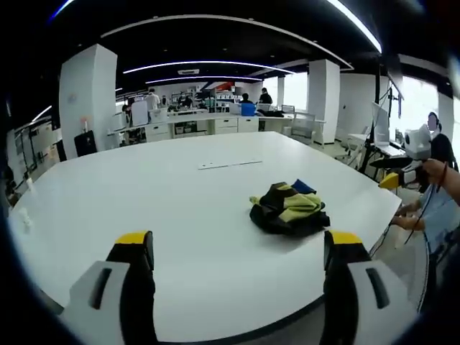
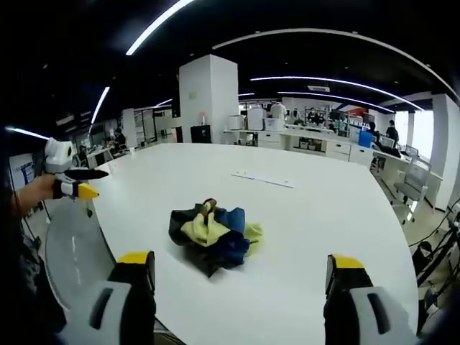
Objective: Fold the garment on the visible template until the final outline fits inside the template.
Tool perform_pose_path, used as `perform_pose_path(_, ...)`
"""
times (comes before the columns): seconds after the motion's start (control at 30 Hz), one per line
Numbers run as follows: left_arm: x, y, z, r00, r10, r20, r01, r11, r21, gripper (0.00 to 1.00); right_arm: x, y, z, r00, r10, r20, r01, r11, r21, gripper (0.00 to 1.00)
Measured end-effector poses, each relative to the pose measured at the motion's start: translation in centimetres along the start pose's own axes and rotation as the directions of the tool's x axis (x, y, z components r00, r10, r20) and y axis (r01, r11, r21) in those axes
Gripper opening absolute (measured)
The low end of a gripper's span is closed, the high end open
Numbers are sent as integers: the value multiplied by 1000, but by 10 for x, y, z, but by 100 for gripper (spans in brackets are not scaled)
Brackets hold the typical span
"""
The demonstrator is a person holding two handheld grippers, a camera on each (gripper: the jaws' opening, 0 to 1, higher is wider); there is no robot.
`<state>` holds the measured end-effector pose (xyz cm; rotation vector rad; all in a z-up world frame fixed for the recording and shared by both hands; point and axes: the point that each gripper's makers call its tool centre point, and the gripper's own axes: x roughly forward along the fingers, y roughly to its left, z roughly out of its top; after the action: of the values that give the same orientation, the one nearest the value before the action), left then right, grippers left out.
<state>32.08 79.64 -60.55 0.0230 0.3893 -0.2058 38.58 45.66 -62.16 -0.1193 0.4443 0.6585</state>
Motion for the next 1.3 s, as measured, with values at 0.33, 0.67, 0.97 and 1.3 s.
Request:
perform_pose_path(0.33,-1,0,1,1000,-1,5,1,1000,5,95,-2,0,1,1000,2,-5,-2,1000,2,100)
perform_pose_path(0.67,-2,1,1,1000,1,5,-1,1000,5,95,-1,-2,0,1000,5,-2,-5,1000,14,100)
perform_pose_path(0.97,1,-1,3,1000,-9,8,9,1000,12,94,0,-4,-2,1000,11,1,-11,999,38,100)
perform_pose_path(1.3,6,-5,6,1000,-28,7,27,999,19,92,-2,-7,-3,1000,11,-2,-11,999,35,98)
